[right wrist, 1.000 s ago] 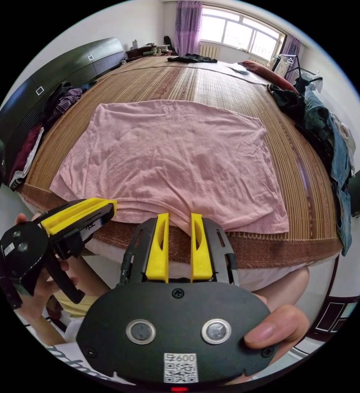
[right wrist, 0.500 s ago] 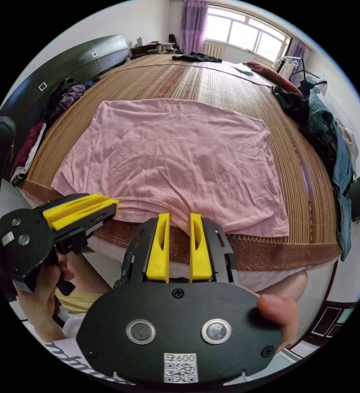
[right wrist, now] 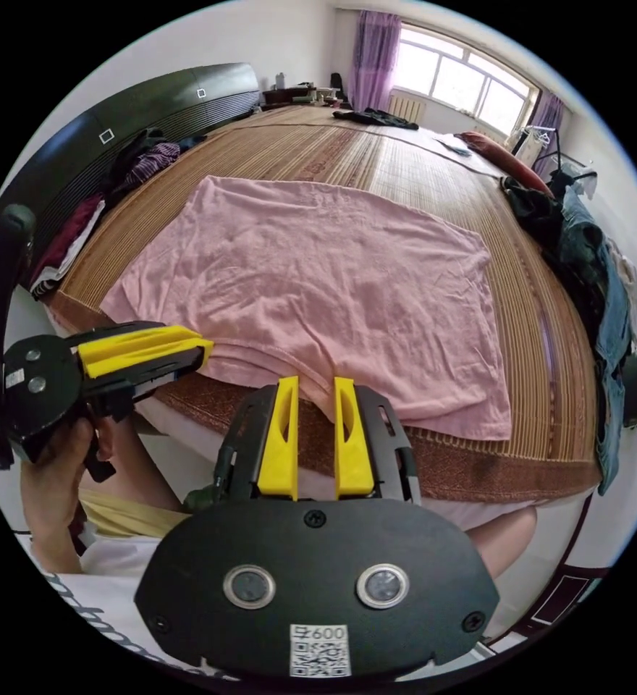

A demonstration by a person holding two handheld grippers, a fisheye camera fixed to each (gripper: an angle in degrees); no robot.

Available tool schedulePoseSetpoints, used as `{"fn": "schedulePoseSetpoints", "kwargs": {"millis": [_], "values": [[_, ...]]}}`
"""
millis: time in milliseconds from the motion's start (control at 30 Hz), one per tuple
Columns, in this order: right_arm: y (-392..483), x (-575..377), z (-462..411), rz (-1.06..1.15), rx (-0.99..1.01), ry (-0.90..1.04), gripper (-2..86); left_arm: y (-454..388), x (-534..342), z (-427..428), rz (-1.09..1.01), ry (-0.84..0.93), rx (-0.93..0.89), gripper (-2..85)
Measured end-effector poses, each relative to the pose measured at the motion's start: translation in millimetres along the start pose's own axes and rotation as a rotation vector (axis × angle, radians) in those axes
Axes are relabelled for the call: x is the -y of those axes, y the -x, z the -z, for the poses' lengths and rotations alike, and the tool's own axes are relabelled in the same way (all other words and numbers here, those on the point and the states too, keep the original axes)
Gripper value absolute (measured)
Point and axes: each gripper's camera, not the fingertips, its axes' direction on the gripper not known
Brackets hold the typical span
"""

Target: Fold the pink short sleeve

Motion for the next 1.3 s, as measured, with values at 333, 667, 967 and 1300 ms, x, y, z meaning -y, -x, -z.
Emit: {"fn": "schedulePoseSetpoints", "kwargs": {"millis": [333,667,967,1300], "values": [[55,-35,51,0.126,0.032,-0.267,4.8,13,-100,10,-0.04,-0.3,0.005,0.7],[69,-8,202,0.004,0.131,-0.54,-0.6,40,-167,107,-0.024,-0.668,0.046,0.4],[117,22,292,0.042,0.077,-0.599,-0.8,57,-179,144,-0.06,-0.649,-0.005,0.2],[141,62,287,0.019,0.074,-0.526,-0.9,90,-185,131,-0.034,-0.577,-0.052,0.2]]}}
